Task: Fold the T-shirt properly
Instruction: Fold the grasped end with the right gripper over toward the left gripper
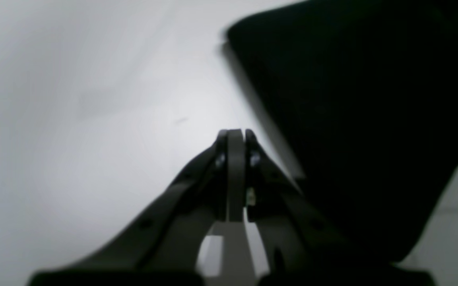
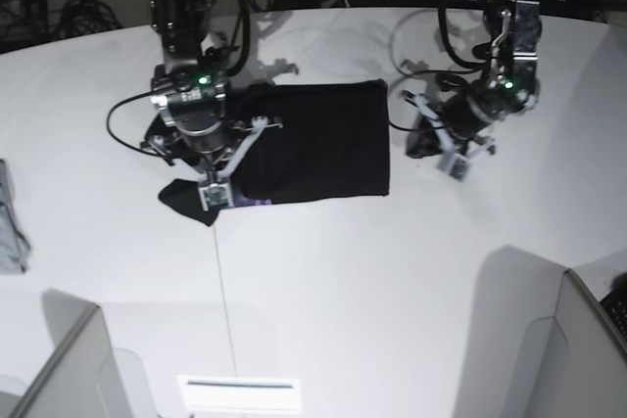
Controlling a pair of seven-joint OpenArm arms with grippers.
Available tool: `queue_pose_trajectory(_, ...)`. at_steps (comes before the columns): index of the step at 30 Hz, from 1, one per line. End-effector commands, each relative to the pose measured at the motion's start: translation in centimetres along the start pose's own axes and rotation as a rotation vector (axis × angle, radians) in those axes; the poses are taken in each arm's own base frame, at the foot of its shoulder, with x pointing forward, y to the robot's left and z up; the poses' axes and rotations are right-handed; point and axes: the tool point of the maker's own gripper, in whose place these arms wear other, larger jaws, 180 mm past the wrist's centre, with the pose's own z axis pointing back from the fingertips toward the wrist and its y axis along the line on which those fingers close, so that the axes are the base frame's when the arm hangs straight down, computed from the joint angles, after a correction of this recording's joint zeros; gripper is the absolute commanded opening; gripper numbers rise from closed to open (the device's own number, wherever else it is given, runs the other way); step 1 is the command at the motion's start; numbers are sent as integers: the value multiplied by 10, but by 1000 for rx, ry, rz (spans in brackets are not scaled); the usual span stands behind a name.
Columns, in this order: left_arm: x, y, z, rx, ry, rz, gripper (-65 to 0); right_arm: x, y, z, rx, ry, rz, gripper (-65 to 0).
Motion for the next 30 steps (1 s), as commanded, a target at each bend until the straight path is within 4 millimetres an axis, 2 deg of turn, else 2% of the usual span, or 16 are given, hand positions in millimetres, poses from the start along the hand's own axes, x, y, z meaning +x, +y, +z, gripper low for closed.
queue_pose_trajectory(1,11,-5,-2,-10,-28,-39,-650,17,4,6,-2,-60,9,-650)
queue_pose_trajectory(4,0,-9,-8,8,29,-115,-650,21,17,9,12,-71,25,-650)
queue_pose_trajectory(9,-3,-19,-13,6,35,-116,-650,24,24,13,30,-85,14,-650)
queue_pose_trajectory(21,-1,-21,-14,2,31,-119,-650,30,28,19,42,-108,-4,-650)
queue_pose_trajectory(30,1,-20,-13,6,27,-119,-650,28,71,29,139,-123,76,-650)
